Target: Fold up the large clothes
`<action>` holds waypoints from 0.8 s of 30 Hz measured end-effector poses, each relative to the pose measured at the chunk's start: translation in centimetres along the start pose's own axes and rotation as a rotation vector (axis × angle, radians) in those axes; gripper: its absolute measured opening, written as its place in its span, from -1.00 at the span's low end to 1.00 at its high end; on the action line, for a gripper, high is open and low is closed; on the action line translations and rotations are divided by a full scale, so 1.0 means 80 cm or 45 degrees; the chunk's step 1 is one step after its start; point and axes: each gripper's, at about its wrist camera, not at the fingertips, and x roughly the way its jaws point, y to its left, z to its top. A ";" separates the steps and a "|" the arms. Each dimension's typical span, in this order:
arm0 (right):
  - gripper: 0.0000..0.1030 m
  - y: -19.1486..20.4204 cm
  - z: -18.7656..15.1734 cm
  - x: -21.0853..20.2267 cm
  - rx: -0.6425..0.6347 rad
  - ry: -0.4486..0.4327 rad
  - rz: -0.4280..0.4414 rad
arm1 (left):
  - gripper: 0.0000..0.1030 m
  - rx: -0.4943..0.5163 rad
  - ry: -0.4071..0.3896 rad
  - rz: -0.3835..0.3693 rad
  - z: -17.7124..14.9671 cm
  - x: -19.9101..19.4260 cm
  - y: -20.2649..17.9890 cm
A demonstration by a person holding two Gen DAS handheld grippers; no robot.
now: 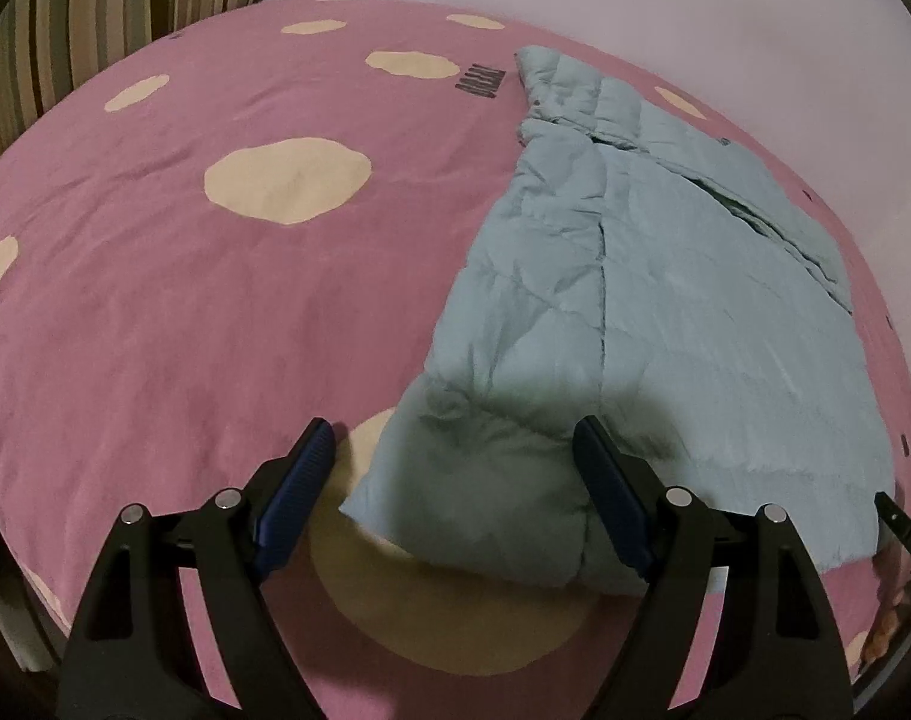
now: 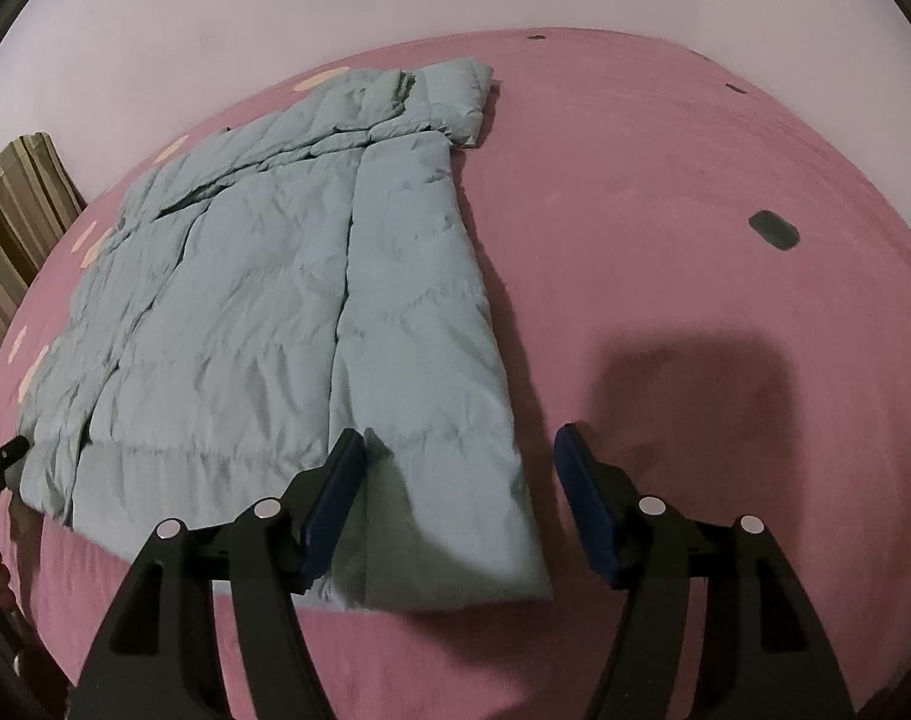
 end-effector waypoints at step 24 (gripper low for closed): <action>-0.86 0.024 0.042 -0.072 -0.006 -0.195 0.185 | -0.90 -0.012 -0.222 -0.182 0.058 -0.069 -0.037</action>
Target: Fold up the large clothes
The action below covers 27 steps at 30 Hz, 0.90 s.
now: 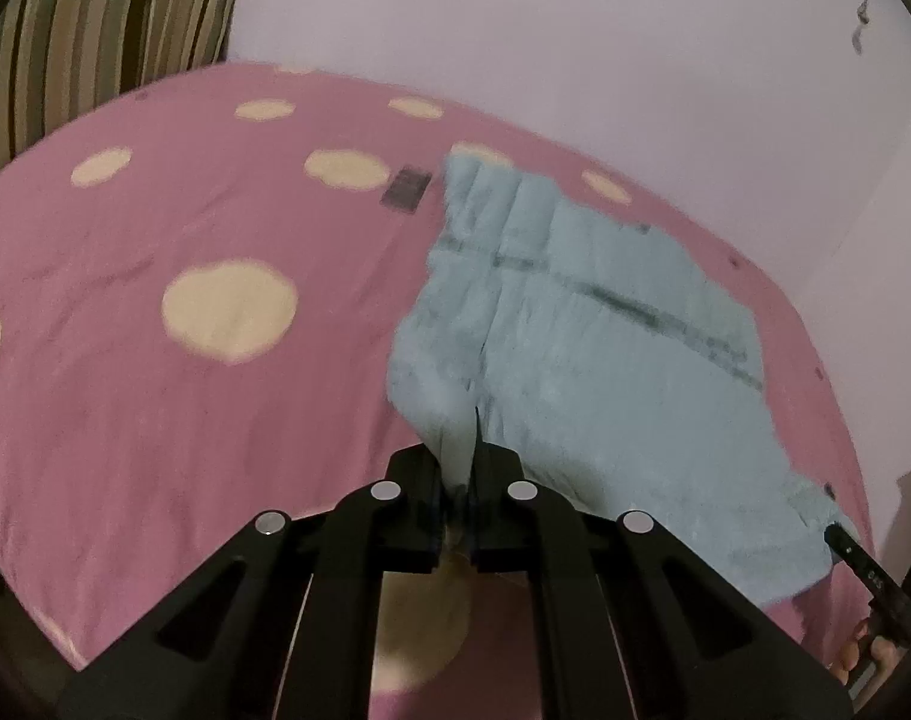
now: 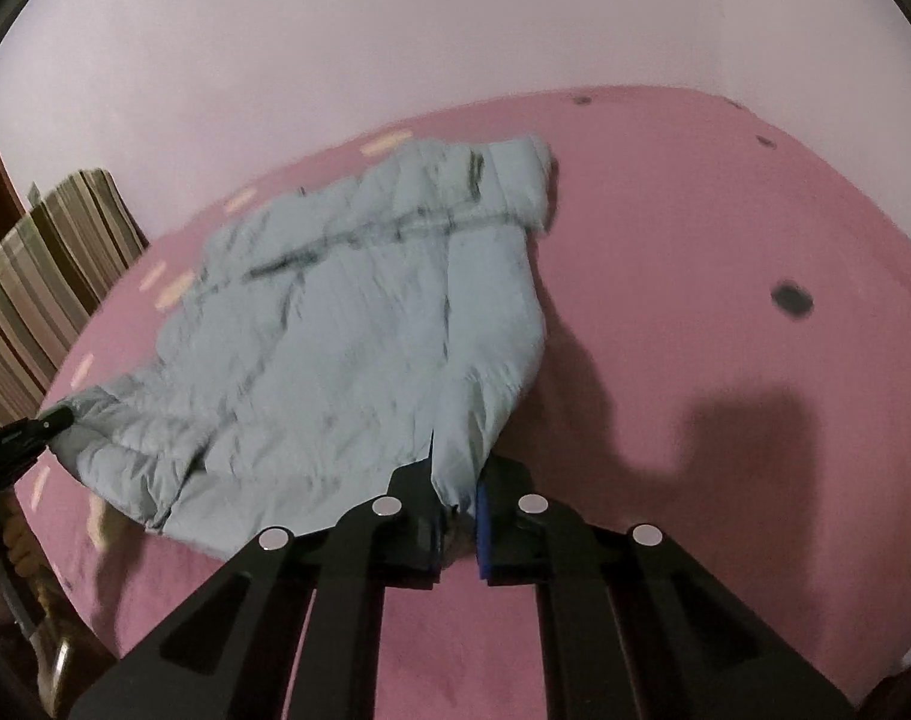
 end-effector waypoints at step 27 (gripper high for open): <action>-0.86 -0.024 0.183 0.270 0.128 0.151 -0.067 | -0.90 0.135 0.118 0.253 0.165 0.301 -0.060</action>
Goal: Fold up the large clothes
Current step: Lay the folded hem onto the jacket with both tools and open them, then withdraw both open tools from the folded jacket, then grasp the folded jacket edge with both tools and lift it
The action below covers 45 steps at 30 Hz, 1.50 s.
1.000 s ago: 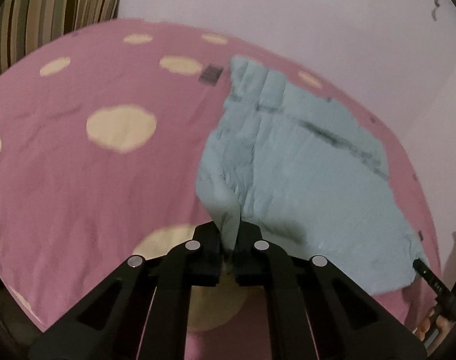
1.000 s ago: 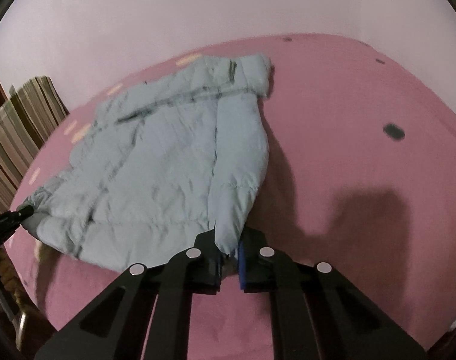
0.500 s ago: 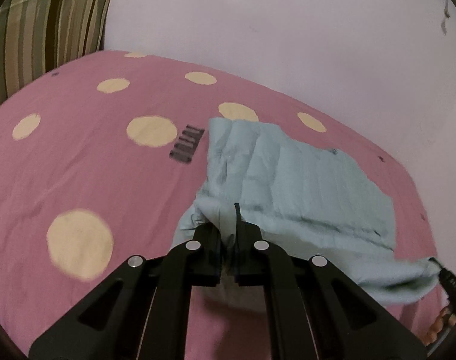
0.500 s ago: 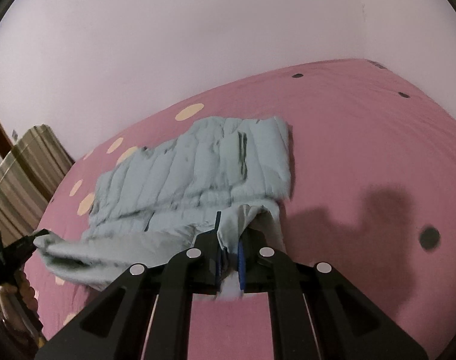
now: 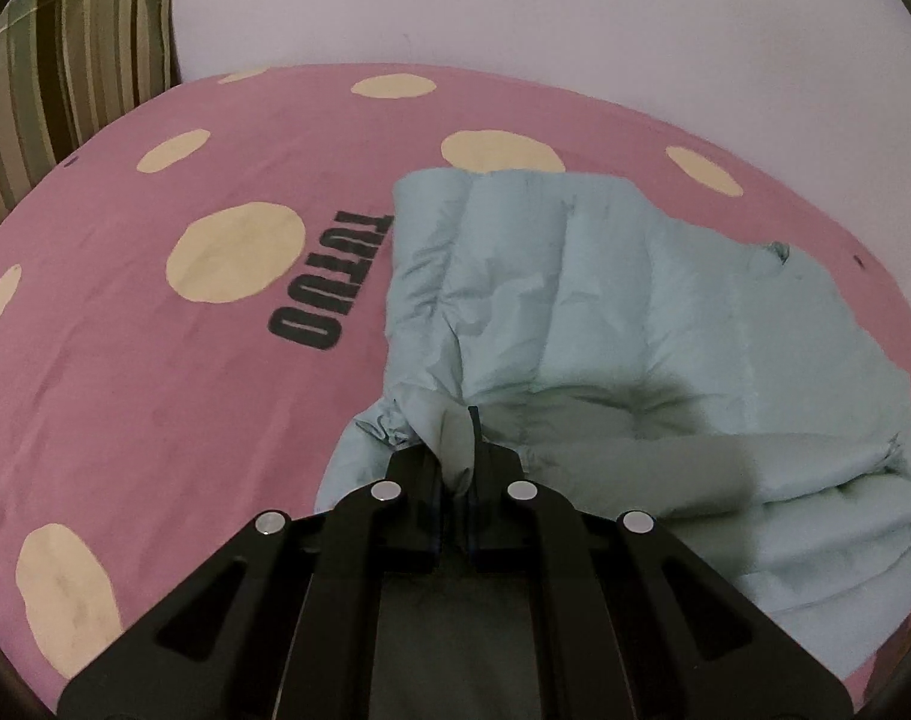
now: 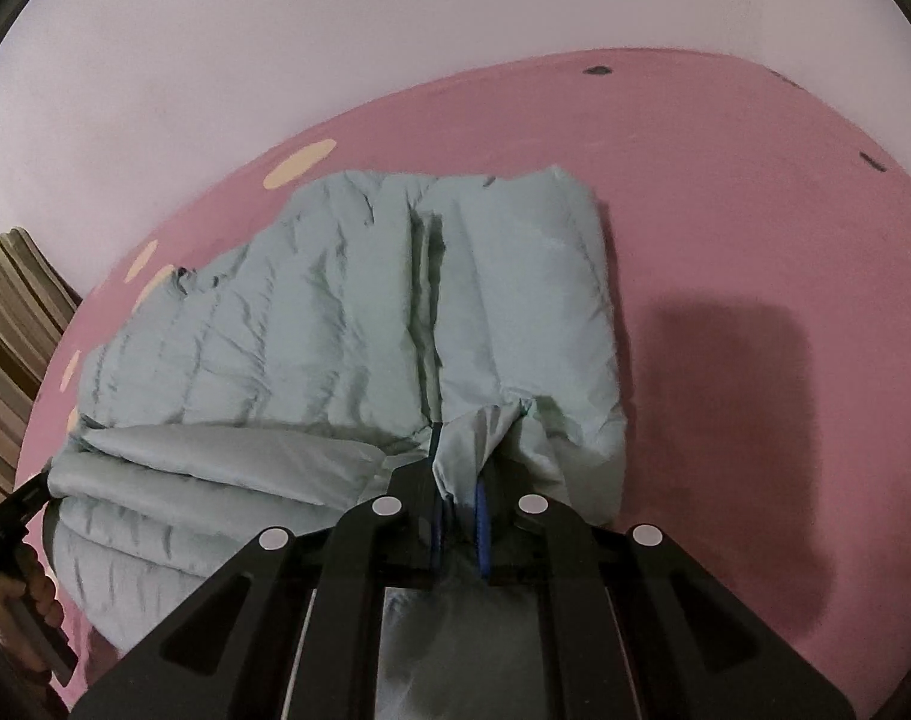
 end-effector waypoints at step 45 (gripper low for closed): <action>-0.39 0.018 0.018 0.018 -0.256 0.029 0.037 | -0.42 0.216 0.079 -0.121 0.008 0.018 0.008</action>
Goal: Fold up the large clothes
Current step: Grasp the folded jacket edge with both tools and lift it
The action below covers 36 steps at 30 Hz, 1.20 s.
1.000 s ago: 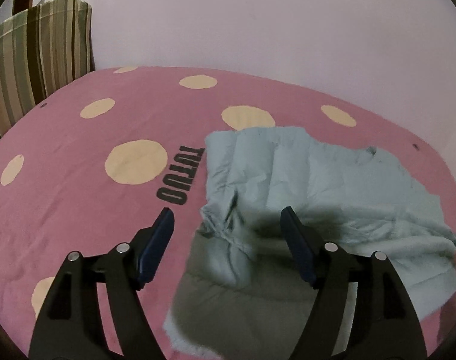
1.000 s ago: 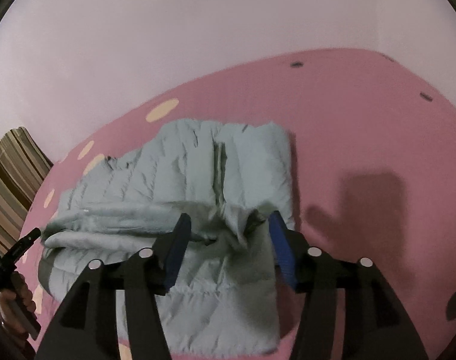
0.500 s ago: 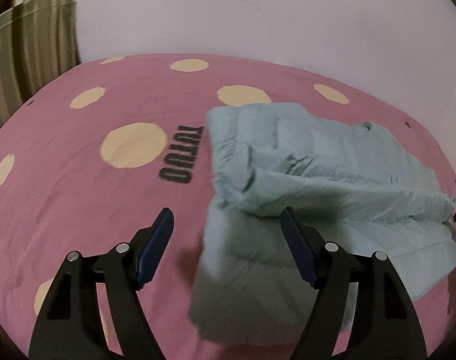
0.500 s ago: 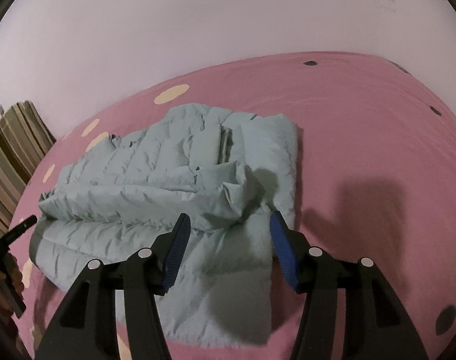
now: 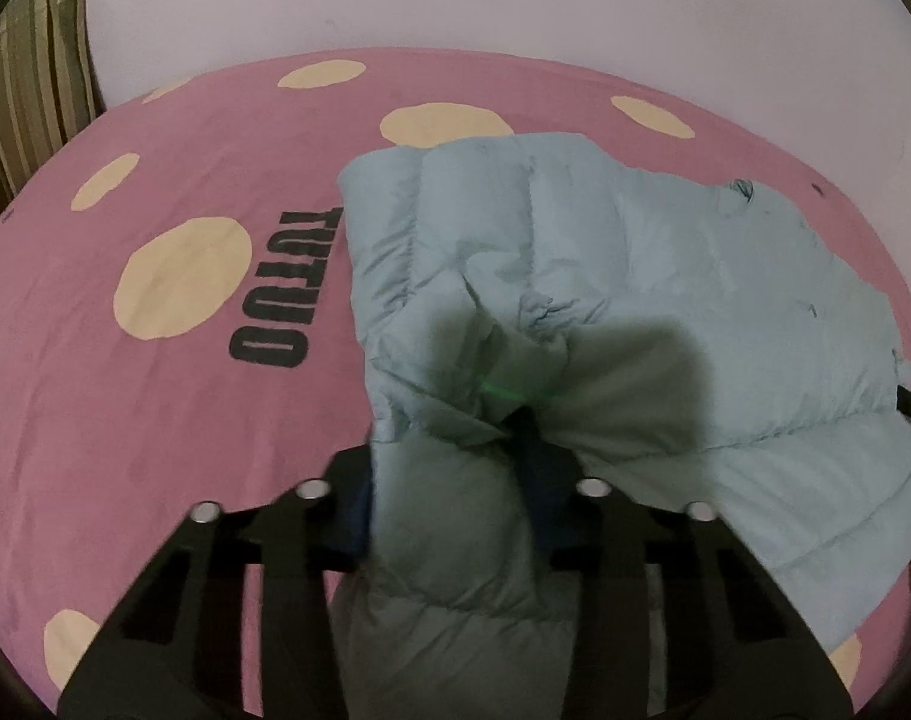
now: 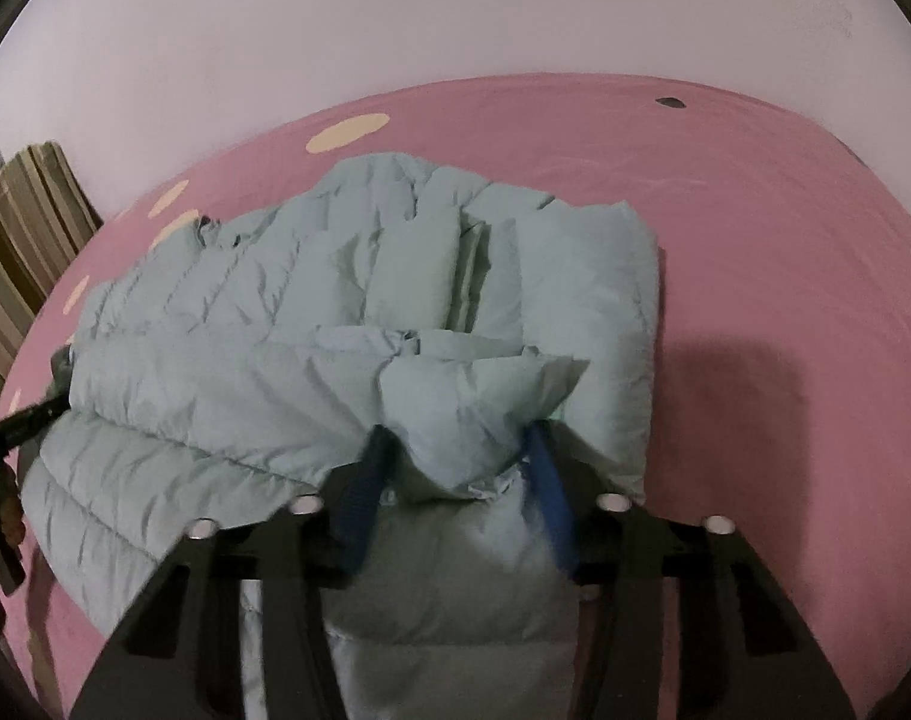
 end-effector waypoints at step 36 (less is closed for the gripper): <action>-0.88 0.045 0.147 -0.041 -0.042 -0.374 -0.092 | -0.91 -0.054 -0.335 0.207 0.144 -0.061 -0.028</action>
